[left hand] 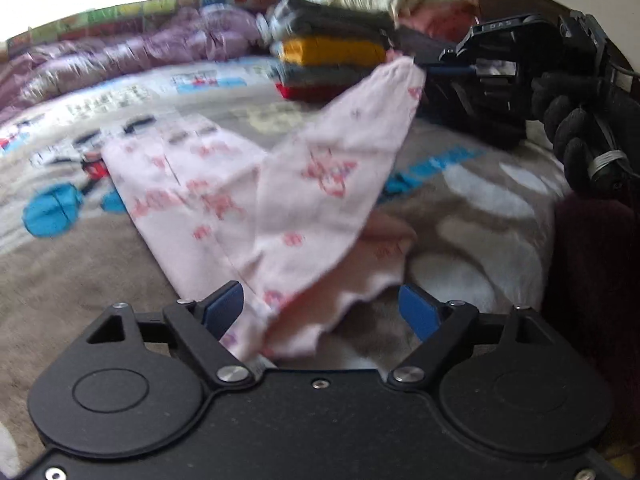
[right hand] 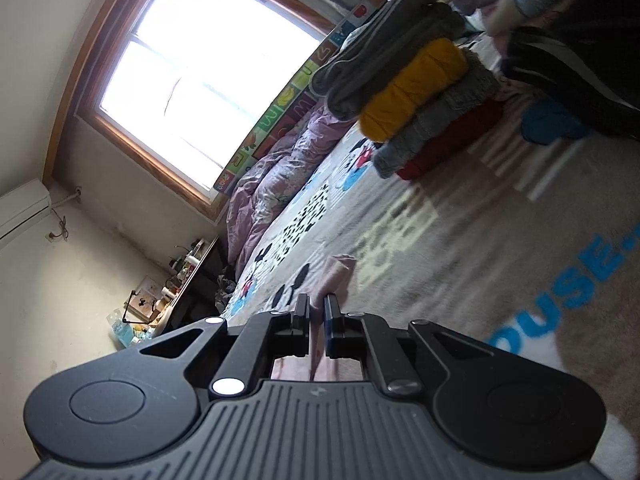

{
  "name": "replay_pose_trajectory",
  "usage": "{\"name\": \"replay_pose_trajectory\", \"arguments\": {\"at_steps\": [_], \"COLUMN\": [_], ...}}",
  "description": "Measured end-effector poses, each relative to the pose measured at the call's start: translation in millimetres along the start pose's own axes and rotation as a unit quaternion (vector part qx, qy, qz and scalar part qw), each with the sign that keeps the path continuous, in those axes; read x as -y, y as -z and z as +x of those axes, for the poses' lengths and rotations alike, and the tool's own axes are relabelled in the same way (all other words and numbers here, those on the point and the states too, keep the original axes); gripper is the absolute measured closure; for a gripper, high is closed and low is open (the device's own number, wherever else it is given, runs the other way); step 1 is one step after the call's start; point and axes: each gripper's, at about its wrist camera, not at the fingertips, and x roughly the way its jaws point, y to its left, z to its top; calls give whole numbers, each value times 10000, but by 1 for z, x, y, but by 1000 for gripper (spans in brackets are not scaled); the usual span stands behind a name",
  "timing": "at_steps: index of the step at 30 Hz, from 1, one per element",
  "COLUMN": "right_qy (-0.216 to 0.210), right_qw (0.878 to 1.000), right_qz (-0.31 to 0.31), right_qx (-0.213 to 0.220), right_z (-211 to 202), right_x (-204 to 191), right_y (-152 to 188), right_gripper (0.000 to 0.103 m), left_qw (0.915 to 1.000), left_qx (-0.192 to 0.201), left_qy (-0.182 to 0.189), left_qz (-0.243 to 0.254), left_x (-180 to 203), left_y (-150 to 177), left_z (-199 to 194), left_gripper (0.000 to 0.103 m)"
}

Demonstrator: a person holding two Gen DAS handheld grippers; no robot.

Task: Fold clothes

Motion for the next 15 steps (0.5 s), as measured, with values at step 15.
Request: {"name": "replay_pose_trajectory", "arguments": {"at_steps": [15], "right_qy": [-151], "right_qw": [9982], "right_qz": [-422], "right_qx": [-396], "right_z": [86], "right_x": [-79], "right_y": [-10], "right_gripper": [94], "left_qw": [9990], "left_qx": [-251], "left_qy": [353], "left_qz": [94], "left_x": [-6], "left_y": [17], "left_z": [-4], "left_gripper": [17]}}
